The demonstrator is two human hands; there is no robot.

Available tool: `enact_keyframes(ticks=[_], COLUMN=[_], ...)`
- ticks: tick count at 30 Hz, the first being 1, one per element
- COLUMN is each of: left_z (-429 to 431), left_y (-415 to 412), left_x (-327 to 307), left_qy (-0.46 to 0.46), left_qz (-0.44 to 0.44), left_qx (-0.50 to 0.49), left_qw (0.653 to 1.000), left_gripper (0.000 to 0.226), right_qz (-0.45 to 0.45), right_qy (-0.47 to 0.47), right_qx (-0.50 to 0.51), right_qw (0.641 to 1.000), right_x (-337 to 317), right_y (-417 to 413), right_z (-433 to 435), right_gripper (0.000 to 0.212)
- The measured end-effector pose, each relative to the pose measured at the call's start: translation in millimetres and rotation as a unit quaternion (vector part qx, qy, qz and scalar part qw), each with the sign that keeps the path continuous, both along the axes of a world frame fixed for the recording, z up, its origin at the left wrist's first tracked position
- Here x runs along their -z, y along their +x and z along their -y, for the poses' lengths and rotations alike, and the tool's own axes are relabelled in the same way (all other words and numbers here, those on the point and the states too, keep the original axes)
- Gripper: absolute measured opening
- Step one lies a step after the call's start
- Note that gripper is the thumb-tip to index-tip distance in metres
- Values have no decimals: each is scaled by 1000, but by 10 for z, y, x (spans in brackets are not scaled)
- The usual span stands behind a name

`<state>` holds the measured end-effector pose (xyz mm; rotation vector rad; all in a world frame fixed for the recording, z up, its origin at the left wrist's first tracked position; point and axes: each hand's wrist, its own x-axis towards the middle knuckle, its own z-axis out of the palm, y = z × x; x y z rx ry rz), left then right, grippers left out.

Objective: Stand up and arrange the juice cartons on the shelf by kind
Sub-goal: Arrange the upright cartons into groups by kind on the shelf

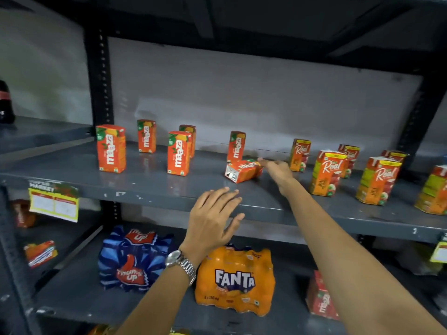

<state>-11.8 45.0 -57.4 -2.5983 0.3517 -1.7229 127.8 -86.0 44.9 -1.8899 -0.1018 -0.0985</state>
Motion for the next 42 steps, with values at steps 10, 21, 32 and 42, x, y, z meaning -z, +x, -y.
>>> enact_keyframes(ticks=[10,21,32,42], left_z=[-82,-81,-69,-75], left_y=[73,76,74,79], left_x=[75,91,92,103], left_qy=[63,69,66,71], left_qz=[18,21,8,14], left_qx=[-57,-81,-82,-85], left_qw=[996,994,994,994], left_gripper=[39,37,40,40], right_qz=[-6,149,229,220], right_qy=[103,220,214,201], right_qx=[-38,-127,-214,-211], right_qw=[994,956,925,931], right_x=[-9,-174,-393,-420], right_y=[-5,-183,-491,-571], right_z=[-124,172,748,688], right_gripper=[13,34,31,36])
